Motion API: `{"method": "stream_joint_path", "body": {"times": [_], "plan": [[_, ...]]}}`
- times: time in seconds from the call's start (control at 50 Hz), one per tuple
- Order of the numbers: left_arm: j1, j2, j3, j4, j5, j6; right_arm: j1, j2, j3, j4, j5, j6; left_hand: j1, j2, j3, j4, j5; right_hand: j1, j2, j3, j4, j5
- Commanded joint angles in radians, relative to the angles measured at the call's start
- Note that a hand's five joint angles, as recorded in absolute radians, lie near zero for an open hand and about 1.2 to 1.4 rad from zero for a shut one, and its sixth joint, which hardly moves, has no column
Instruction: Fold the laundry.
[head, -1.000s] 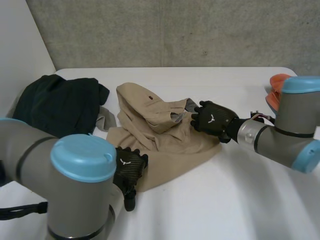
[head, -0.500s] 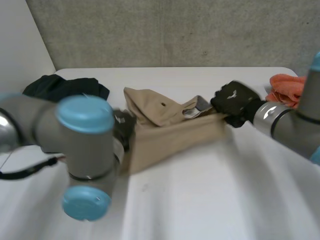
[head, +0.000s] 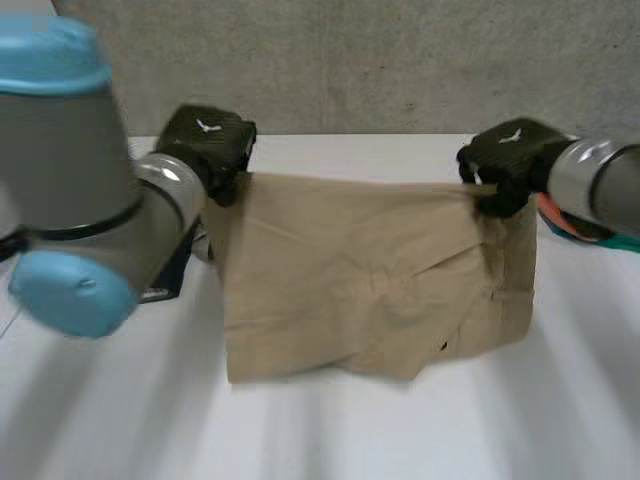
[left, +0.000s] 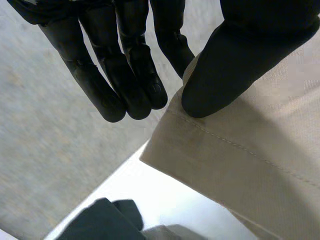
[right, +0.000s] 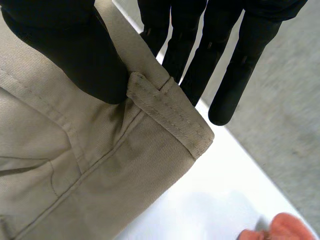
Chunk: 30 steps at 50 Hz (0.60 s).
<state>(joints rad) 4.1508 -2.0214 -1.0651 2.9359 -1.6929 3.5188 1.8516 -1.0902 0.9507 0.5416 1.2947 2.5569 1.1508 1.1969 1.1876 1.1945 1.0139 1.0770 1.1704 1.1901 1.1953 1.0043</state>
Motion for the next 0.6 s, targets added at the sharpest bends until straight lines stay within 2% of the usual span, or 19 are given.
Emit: {"method": "stream_joint_path", "body": {"times": [0.02, 0.06, 0.14, 0.22, 0.32, 0.4, 0.48, 0.6], "plan": [[0.029, -0.189, 0.337, 0.1, 0.002, 0.002, 0.061, 0.167, -0.19, -0.198, 0.098, -0.006, 0.245, 0.199, 0.209, 0.202, 0.208, 0.319, 0.226, 0.206, 0.201, 0.217], [0.04, -0.197, 0.475, 0.146, 0.007, -0.011, 0.07, 0.167, -0.251, -0.308, 0.135, 0.029, 0.245, 0.199, 0.209, 0.202, 0.208, 0.319, 0.226, 0.206, 0.201, 0.217], [0.039, -0.163, 0.617, 0.209, 0.002, -0.064, 0.075, 0.116, -0.291, -0.492, 0.173, 0.106, 0.245, 0.199, 0.209, 0.202, 0.208, 0.319, 0.226, 0.206, 0.201, 0.217], [0.029, -0.099, 0.619, 0.215, 0.005, -0.103, 0.067, 0.033, -0.288, -0.594, 0.152, 0.177, 0.245, 0.199, 0.209, 0.202, 0.208, 0.319, 0.226, 0.206, 0.201, 0.217], [0.028, -0.016, 0.505, 0.21, 0.005, -0.103, 0.041, -0.014, -0.276, -0.511, 0.057, 0.195, 0.245, 0.199, 0.209, 0.202, 0.208, 0.319, 0.226, 0.206, 0.201, 0.217], [0.035, 0.065, 0.29, 0.204, 0.01, -0.109, 0.026, -0.028, -0.241, -0.381, 0.003, 0.194, 0.245, 0.199, 0.209, 0.202, 0.208, 0.319, 0.226, 0.206, 0.201, 0.217], [0.023, 0.116, 0.096, 0.2, 0.028, -0.103, 0.014, -0.037, -0.152, -0.202, -0.064, 0.131, 0.245, 0.199, 0.209, 0.202, 0.208, 0.319, 0.226, 0.206, 0.201, 0.217], [-0.004, 0.136, -0.12, 0.203, 0.061, -0.089, 0.018, -0.042, -0.001, -0.103, -0.092, -0.018, 0.245, 0.199, 0.209, 0.202, 0.208, 0.319, 0.226, 0.206, 0.201, 0.217]]}}
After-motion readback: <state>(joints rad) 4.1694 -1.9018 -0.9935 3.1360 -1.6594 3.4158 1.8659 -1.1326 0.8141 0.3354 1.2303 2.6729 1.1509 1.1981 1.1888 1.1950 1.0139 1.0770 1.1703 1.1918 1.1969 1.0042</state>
